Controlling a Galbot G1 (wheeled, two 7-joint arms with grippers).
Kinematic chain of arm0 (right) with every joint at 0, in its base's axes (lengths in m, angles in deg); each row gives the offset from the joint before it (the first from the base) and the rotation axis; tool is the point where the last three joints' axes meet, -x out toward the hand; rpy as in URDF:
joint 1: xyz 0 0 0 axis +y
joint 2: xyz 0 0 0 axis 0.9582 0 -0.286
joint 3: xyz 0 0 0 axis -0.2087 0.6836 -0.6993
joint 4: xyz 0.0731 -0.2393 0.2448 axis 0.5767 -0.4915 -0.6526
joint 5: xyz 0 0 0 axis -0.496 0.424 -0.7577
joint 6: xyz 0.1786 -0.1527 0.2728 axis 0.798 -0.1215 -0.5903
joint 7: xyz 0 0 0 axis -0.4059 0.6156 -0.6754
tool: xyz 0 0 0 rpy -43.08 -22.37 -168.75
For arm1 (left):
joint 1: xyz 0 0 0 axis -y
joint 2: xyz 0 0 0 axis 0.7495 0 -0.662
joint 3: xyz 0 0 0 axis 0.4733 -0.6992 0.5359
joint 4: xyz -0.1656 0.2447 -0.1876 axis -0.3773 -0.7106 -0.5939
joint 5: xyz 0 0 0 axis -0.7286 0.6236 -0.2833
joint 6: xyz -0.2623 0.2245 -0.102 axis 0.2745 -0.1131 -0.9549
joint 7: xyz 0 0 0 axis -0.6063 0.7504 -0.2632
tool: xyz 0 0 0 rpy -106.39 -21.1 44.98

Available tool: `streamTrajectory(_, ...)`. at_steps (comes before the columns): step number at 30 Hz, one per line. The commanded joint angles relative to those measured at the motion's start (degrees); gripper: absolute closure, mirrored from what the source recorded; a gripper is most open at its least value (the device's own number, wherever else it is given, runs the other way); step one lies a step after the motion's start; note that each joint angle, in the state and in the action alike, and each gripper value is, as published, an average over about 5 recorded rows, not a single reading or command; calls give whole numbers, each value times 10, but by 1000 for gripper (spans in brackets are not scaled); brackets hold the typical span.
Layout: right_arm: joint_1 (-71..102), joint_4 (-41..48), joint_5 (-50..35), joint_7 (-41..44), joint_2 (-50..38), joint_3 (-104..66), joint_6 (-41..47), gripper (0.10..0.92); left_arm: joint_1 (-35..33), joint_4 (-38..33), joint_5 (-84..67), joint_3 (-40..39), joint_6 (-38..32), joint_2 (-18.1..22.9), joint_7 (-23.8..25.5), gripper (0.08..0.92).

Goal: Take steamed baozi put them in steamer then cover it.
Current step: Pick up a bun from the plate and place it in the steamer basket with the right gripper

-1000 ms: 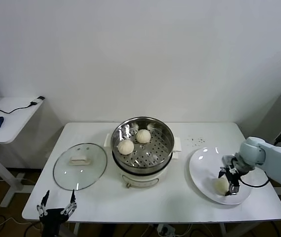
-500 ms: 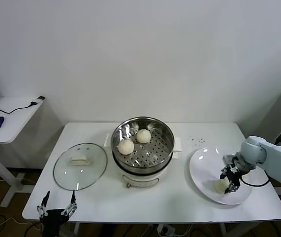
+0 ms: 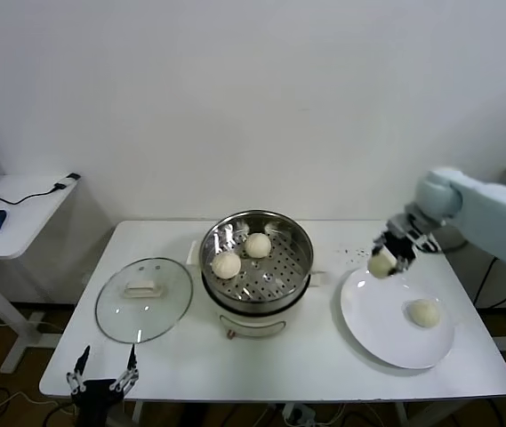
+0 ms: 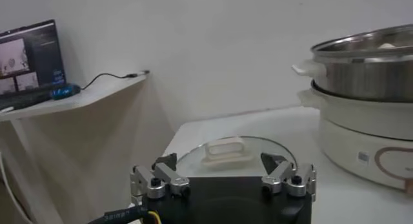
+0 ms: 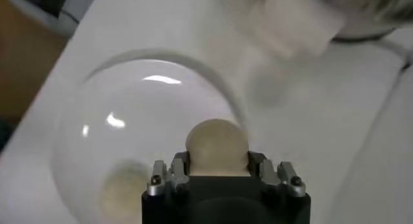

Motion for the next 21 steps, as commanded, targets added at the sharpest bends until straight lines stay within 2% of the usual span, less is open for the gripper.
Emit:
streamTrajectory(1, -166, 23, 14, 24, 162, 33, -188, 440, 0, -12, 4, -2, 3, -4, 4, 177)
streamTrajectory(8, -83, -12, 138, 3, 262, -47, -232, 430, 8, -9, -10, -2, 9, -11, 4, 177)
streamTrajectory(21, 40, -41, 152, -3, 306, -20, -223, 431, 5, 13, -17, 6, 3, -16, 3, 177)
